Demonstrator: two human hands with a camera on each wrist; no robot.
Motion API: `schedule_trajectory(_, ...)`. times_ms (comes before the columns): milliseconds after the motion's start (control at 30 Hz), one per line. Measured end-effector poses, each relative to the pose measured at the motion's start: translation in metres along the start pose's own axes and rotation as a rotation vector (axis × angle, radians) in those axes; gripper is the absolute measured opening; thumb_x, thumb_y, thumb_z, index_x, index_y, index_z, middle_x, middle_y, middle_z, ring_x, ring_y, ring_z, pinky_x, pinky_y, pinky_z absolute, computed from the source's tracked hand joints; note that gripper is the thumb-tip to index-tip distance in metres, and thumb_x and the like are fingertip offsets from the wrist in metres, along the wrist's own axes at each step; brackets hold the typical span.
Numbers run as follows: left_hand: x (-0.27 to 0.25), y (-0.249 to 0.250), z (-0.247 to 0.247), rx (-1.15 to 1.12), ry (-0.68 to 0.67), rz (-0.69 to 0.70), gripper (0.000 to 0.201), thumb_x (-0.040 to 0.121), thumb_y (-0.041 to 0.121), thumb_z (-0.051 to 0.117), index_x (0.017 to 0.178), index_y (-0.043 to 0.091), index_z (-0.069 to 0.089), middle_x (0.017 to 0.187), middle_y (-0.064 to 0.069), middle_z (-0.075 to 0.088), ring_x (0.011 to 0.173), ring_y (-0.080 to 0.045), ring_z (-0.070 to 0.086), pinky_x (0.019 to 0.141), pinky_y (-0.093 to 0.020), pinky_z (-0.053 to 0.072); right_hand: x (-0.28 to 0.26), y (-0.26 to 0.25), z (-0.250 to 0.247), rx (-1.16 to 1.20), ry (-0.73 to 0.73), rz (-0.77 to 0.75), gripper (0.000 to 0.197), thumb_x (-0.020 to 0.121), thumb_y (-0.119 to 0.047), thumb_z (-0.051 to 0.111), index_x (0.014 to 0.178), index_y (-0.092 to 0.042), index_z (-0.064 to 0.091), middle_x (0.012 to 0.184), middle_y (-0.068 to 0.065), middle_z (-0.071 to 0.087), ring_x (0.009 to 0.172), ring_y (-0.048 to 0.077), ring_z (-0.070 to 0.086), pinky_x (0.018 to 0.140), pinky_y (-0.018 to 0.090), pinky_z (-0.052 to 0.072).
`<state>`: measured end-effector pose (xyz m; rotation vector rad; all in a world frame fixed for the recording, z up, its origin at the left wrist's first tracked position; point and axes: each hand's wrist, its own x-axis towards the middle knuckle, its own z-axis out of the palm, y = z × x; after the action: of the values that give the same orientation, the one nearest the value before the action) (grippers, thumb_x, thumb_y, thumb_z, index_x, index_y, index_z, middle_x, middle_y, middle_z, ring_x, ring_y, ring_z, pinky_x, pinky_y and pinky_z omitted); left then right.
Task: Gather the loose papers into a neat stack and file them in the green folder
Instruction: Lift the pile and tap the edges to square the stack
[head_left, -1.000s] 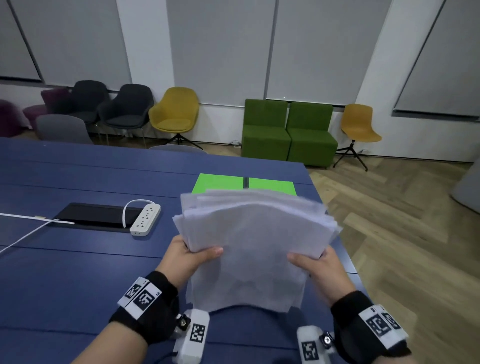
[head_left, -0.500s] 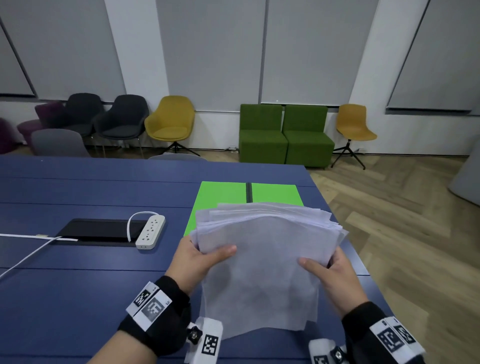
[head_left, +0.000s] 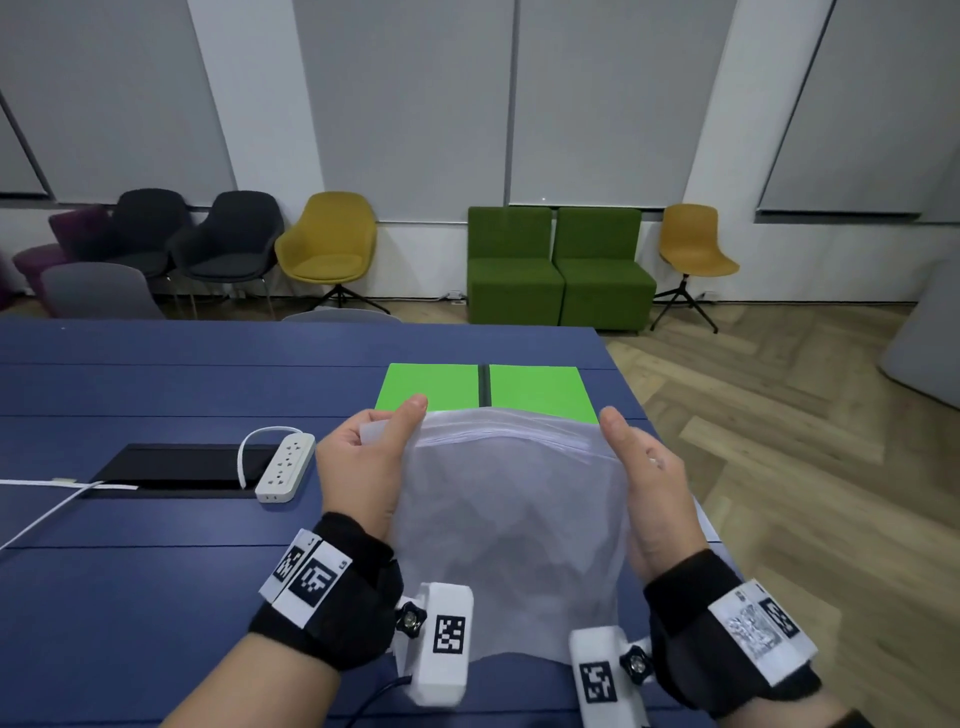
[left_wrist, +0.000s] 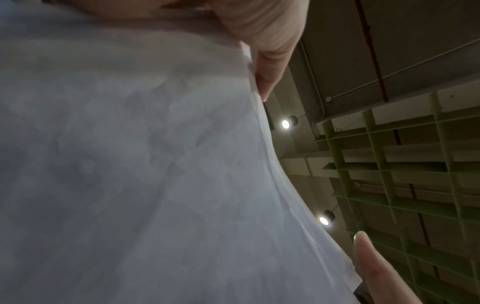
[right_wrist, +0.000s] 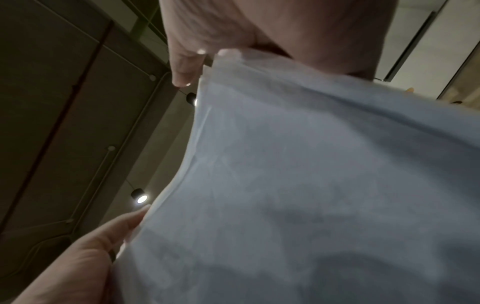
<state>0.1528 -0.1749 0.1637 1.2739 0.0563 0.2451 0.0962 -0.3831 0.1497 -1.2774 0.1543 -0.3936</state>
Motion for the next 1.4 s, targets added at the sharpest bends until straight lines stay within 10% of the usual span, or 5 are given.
schedule_trajectory(300, 0.001, -0.001, -0.004, 0.021, -0.013, -0.006, 0.016, 0.061, 0.020, 0.065, 0.063, 0.004, 0.063, 0.072, -0.013, 0.050, 0.069, -0.024, 0.041, 0.062, -0.032, 0.035, 0.006, -0.003, 0.008, -0.053, 0.156, -0.002, 0.042, 0.065, -0.040, 0.076, 0.051, -0.020, 0.042, 0.059, 0.004, 0.034, 0.061, 0.020, 0.032, 0.062, 0.033, 0.029)
schedule_trajectory(500, -0.005, 0.003, -0.007, -0.033, -0.101, 0.049, 0.014, 0.074, 0.028, 0.068, 0.065, 0.016, 0.067, 0.067, -0.005, 0.060, 0.065, -0.019, 0.051, 0.064, -0.030, 0.042, 0.006, -0.003, 0.007, -0.018, 0.139, 0.057, 0.062, 0.049, -0.062, 0.081, 0.078, -0.016, 0.052, 0.083, 0.008, 0.044, 0.073, 0.023, 0.041, 0.070, 0.038, 0.034)
schedule_trajectory(733, -0.003, -0.019, -0.029, 0.081, -0.344, 0.154, 0.085, 0.042, 0.060, 0.085, 0.115, 0.025, 0.058, 0.103, -0.001, 0.069, 0.095, -0.012, 0.066, 0.082, -0.024, 0.054, 0.010, -0.003, 0.008, -0.021, 0.186, 0.029, 0.042, 0.058, -0.043, 0.076, 0.082, -0.015, 0.056, 0.082, 0.007, 0.041, 0.073, 0.023, 0.038, 0.068, 0.037, 0.032)
schedule_trajectory(1100, -0.010, -0.059, -0.045, 0.055, -0.374, -0.087, 0.045, 0.035, 0.033, 0.088, 0.077, 0.021, 0.079, 0.086, 0.000, 0.078, 0.080, -0.013, 0.072, 0.070, -0.023, 0.058, 0.002, -0.002, -0.002, -0.093, 0.128, -0.046, 0.042, 0.066, -0.044, 0.066, 0.064, -0.013, 0.038, 0.076, 0.009, 0.034, 0.072, 0.026, 0.029, 0.067, 0.040, 0.025)
schedule_trajectory(1400, -0.021, -0.060, -0.049, 0.113, -0.398, -0.079, 0.023, 0.052, 0.020, 0.082, 0.072, 0.029, 0.079, 0.078, 0.007, 0.078, 0.078, -0.011, 0.070, 0.072, -0.024, 0.056, -0.018, 0.035, -0.029, -0.216, -0.090, 0.024, 0.059, 0.050, -0.001, 0.063, 0.108, 0.004, 0.058, 0.094, 0.015, 0.064, 0.084, 0.022, 0.061, 0.074, 0.038, 0.049)
